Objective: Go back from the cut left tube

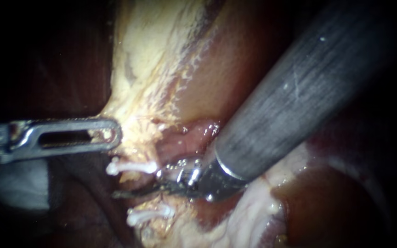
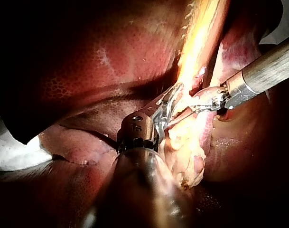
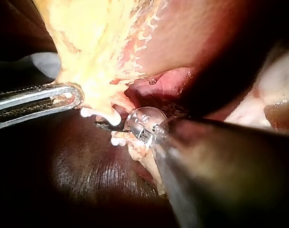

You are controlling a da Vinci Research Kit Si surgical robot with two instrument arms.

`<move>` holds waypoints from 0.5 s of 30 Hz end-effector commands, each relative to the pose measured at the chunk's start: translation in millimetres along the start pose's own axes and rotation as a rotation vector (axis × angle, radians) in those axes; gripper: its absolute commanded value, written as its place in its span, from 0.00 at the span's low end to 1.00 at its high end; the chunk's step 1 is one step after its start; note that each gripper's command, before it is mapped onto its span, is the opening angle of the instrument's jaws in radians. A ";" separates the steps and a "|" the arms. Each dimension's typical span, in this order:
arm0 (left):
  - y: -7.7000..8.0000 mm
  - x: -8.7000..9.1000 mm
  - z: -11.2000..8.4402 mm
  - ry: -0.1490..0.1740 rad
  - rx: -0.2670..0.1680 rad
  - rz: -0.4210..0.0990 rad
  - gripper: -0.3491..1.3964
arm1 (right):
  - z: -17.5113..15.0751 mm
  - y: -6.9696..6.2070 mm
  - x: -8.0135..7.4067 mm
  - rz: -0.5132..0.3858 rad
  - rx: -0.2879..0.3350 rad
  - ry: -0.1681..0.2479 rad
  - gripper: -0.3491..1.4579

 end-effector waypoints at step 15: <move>0.1 0.0 -0.1 0.000 0.001 0.001 0.00 | 0.4 -0.6 0.3 -0.003 0.003 0.031 0.46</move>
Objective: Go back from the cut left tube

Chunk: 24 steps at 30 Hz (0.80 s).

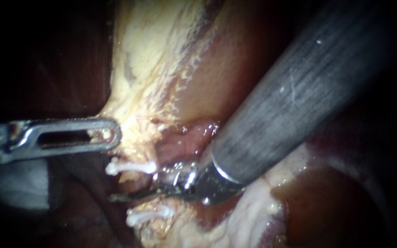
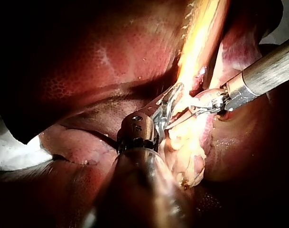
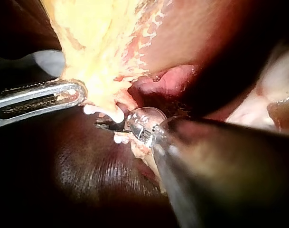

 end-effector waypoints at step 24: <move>0.3 -0.1 -0.1 0.002 0.001 0.001 0.00 | -3.2 -4.2 -1.9 -0.256 0.041 0.046 0.82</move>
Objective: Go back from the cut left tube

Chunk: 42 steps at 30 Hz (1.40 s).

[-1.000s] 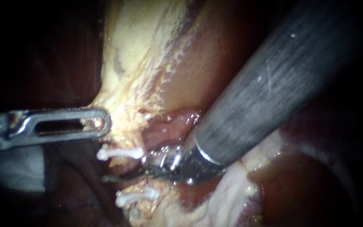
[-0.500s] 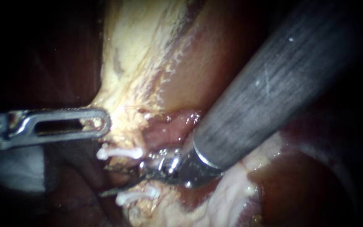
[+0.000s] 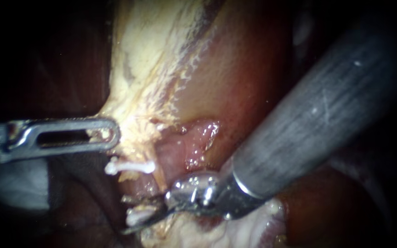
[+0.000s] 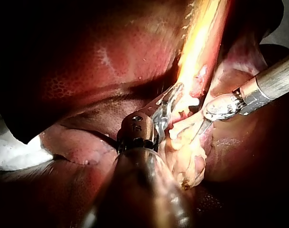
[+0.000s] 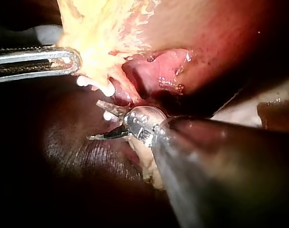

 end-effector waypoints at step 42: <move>2.0 1.3 4.9 -0.006 0.005 0.012 0.00 | -24.7 -1.5 -0.6 -0.305 -0.304 0.157 0.98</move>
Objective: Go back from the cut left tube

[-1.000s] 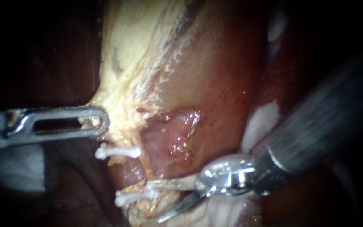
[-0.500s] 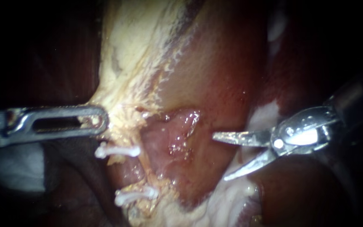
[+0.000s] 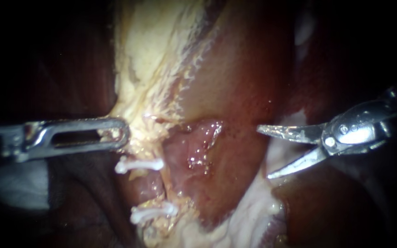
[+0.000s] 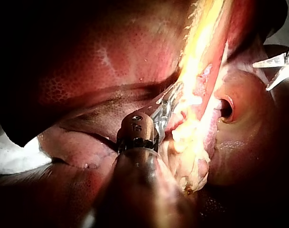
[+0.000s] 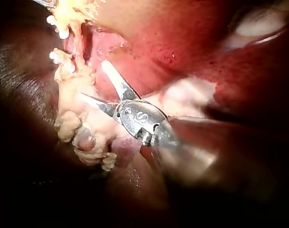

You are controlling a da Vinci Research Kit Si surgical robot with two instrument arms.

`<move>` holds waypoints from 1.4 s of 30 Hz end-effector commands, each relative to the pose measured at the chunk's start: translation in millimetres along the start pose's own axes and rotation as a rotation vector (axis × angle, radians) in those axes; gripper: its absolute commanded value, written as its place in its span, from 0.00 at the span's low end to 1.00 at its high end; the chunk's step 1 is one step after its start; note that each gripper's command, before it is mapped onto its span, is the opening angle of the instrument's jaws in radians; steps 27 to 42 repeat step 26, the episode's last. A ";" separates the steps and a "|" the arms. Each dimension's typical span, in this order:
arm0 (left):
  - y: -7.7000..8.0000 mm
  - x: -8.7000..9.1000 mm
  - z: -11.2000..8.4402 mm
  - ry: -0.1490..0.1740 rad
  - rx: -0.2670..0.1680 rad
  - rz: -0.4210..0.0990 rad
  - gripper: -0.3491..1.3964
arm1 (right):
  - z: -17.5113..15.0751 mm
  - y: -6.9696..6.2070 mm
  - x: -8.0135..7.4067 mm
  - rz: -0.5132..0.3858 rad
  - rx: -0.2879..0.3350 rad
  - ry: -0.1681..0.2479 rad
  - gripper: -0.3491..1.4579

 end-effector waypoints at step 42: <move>-0.5 0.1 3.7 0.020 0.010 0.002 0.00 | 0.7 0.5 -0.2 0.004 -0.008 0.010 0.98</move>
